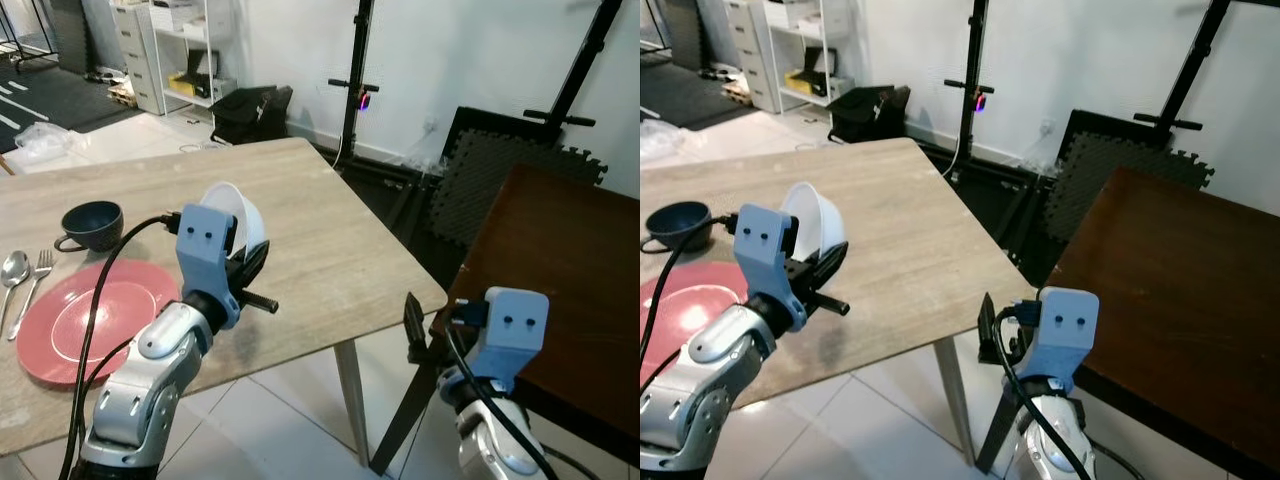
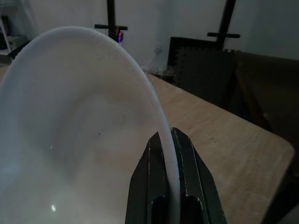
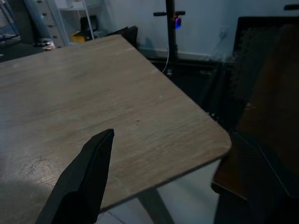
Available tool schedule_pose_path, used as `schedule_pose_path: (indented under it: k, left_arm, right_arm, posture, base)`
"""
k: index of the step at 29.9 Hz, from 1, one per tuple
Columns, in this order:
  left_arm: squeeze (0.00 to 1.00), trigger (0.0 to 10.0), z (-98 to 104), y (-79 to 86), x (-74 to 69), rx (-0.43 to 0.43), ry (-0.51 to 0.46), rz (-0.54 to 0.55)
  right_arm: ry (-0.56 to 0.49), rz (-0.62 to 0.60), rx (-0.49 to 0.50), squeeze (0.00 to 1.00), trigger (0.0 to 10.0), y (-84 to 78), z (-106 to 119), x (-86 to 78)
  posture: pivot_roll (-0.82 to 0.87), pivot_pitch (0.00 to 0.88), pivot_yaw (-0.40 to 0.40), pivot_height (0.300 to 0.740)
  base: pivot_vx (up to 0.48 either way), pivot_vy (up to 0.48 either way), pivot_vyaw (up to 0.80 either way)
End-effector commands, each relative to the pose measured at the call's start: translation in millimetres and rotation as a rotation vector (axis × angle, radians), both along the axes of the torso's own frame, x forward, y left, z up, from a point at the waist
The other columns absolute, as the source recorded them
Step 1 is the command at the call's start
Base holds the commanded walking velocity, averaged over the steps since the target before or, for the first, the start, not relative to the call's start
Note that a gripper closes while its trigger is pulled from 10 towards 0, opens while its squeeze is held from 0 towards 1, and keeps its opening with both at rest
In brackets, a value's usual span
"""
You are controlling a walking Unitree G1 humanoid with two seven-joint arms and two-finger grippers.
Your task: Setting the table
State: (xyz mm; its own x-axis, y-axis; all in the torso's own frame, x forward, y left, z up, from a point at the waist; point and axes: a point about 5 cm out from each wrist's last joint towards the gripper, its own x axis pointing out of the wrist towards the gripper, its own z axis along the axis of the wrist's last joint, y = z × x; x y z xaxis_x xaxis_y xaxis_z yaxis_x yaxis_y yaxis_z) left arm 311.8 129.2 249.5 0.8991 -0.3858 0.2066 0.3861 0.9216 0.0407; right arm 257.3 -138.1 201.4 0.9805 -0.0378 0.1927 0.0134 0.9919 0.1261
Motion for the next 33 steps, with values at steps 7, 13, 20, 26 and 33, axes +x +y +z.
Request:
schedule_pose_path:
  k: [7,13,20,26,33]
  left_arm:
    - [0.00,10.0,-4.6,0.0,0.7,0.023,0.021,0.011]
    - [0.00,10.0,-4.5,-1.1,0.3,0.011,0.020,0.004]
    - [0.00,10.0,-2.4,-1.8,-1.0,-0.038,0.022,-0.006]
    - [0.00,10.0,-1.3,-3.6,-1.7,-0.035,0.011,-0.017]
    - [0.00,10.0,-2.3,-5.1,-1.9,-0.034,0.014,-0.025]
  right_arm:
    - [0.023,-0.005,0.002,0.00,10.0,-0.4,-4.4,-1.5]
    - [0.026,-0.008,0.006,0.00,10.0,-0.5,-5.1,-1.8]
    - [0.033,-0.002,0.016,0.00,10.0,0.1,-6.0,-1.5]
    - [0.034,-0.004,0.016,0.00,10.0,-0.2,-6.2,-1.0]
    - [0.033,-0.005,0.012,0.00,10.0,-0.4,-6.0,-1.5]
  posture:
    - [0.00,0.127,0.031,0.740]
    - [0.01,0.129,0.032,0.740]
    - [0.01,0.127,0.031,0.740]
    - [0.01,0.127,0.032,0.740]
    - [0.00,0.127,0.033,0.740]
  base:
    - [0.440,0.000,0.00]
    - [0.399,-0.260,0.00]
    - [0.085,0.000,-0.69]
    - [0.000,0.000,-0.80]
    - [0.000,0.000,-0.58]
